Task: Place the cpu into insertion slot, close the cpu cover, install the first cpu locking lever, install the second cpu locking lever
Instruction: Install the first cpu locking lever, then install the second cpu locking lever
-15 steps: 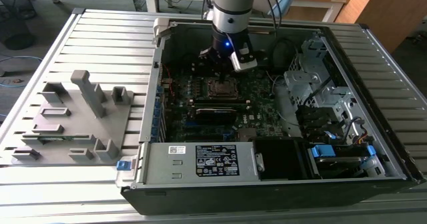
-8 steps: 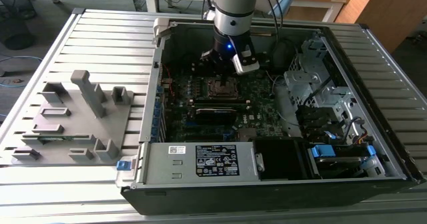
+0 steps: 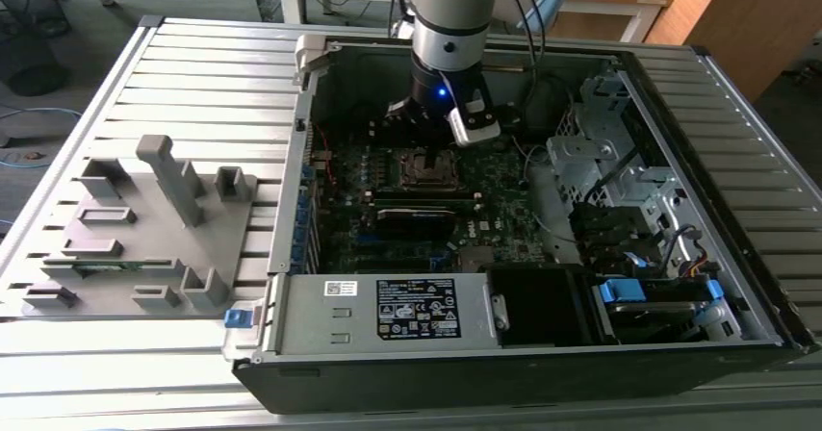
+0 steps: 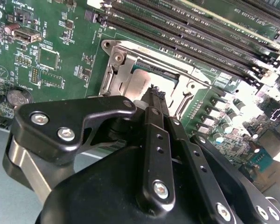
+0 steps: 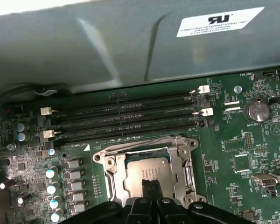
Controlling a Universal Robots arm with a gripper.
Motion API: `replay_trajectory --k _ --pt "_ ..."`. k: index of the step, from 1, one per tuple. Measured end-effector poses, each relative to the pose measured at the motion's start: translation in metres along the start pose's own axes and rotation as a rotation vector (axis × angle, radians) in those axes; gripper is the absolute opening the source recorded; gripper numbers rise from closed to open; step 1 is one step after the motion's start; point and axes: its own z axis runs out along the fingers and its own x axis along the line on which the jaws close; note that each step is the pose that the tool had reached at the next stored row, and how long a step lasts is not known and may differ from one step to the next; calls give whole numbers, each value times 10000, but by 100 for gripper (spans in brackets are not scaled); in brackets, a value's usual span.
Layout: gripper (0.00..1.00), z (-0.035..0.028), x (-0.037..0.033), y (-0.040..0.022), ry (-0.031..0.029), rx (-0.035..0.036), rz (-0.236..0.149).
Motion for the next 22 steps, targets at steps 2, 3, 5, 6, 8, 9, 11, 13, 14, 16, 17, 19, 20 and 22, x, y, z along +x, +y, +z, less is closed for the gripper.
replay_trajectory --k 2,3,5,6,8,9,11,13,14,16,17,19,20,22 --pt "11 -24 0 1 0 -7 0" --pt "11 -32 0 1 0 -8 0" --pt "11 -34 -1 2 0 -11 0" --pt "11 -35 -1 2 0 -10 0" --pt "11 -35 0 2 1 -12 0" --pt "11 -35 0 2 1 -13 0" --pt "11 -46 0 1 2 -8 0" --pt "11 -58 -1 2 2 -11 0" --pt "11 -59 -1 3 1 -13 0" --pt "11 -59 -1 3 0 -14 1" --pt "11 -62 -1 2 1 -12 0" --pt "11 -65 -1 2 1 -11 1" --pt "11 -66 -1 2 1 -11 0" --pt "11 -71 -1 3 1 -10 0"
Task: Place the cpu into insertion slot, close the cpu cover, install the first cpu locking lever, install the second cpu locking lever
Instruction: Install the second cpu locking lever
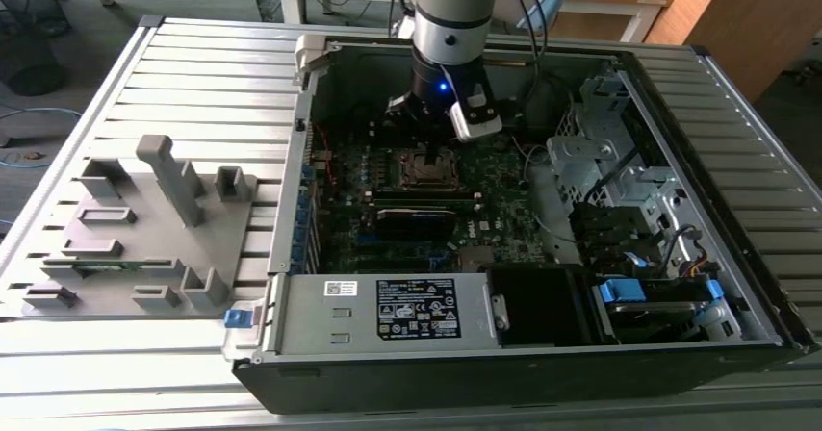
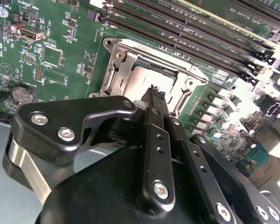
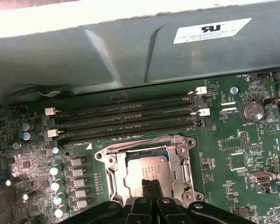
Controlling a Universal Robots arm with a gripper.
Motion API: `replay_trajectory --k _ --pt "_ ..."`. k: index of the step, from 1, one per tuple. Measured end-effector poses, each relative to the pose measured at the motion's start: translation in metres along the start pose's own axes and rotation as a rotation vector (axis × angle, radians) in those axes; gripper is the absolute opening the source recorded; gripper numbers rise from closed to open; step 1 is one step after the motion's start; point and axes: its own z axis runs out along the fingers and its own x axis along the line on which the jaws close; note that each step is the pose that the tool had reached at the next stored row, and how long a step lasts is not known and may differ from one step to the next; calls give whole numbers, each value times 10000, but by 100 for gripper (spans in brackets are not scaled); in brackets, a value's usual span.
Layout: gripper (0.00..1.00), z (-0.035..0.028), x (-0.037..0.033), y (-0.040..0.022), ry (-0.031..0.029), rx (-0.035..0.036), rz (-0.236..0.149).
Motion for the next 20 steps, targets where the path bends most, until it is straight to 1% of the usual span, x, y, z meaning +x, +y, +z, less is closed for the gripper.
replay_trajectory --k 8,14,18,20 --pt "11 -33 0 1 0 -2 0" --pt "11 -40 0 1 1 0 0" --pt "11 -66 -1 2 0 -1 0" --pt "11 -67 -1 2 -1 -4 0"
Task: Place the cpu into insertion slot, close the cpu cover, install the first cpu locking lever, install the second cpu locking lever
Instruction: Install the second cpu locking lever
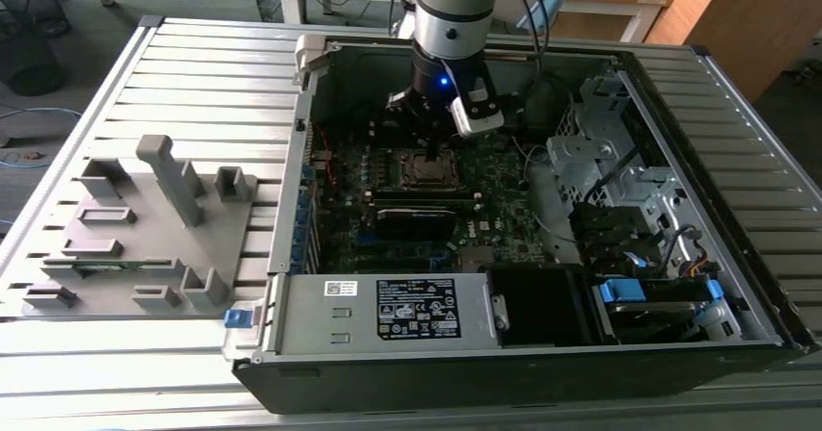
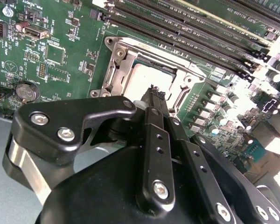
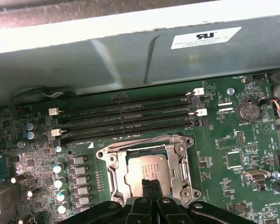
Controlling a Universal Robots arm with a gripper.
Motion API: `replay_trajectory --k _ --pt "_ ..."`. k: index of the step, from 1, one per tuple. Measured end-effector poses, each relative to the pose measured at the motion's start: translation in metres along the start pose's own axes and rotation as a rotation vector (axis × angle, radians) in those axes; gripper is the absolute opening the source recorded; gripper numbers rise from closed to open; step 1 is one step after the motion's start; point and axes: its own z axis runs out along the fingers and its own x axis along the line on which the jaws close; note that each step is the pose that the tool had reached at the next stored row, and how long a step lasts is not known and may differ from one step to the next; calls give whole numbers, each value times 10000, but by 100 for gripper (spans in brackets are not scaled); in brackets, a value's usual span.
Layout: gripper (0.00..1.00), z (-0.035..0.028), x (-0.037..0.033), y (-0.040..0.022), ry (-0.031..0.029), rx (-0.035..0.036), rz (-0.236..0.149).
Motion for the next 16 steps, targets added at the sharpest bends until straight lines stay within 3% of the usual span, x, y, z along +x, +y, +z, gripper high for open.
replay_trajectory --k 16 --pt "11 -64 -1 2 0 -1 0"
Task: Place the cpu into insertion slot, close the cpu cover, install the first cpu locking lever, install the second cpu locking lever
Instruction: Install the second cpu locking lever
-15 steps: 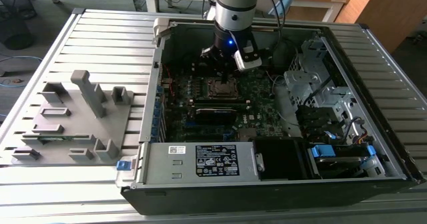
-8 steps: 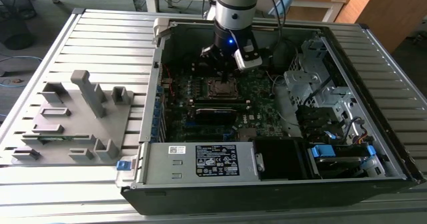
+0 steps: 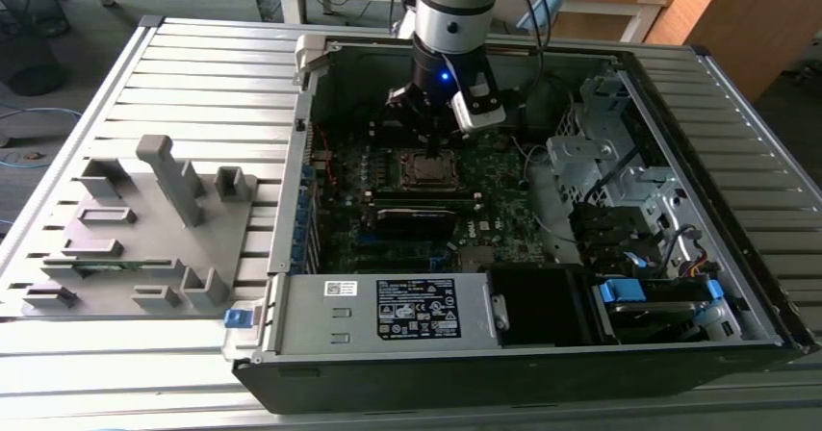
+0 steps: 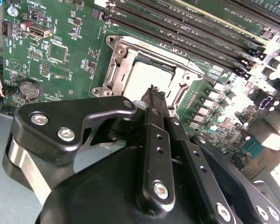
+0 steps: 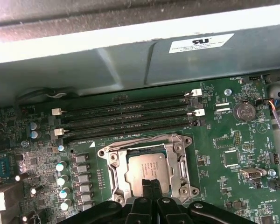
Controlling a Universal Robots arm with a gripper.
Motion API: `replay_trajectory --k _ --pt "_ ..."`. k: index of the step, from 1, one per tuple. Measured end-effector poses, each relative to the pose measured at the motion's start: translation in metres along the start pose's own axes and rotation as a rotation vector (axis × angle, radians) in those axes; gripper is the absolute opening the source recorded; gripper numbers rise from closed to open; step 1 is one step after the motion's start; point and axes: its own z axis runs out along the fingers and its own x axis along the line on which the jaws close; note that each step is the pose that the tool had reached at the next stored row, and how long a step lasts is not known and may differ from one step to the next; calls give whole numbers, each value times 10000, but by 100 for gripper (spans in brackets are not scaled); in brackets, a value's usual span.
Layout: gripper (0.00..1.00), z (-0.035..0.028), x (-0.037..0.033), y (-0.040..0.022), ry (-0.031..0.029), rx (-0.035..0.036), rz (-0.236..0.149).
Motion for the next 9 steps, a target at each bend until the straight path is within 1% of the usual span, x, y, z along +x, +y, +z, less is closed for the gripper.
replay_trajectory --k 5,9 --pt "11 -2 0 0 1 3 0" --pt "11 -26 0 0 1 5 0"
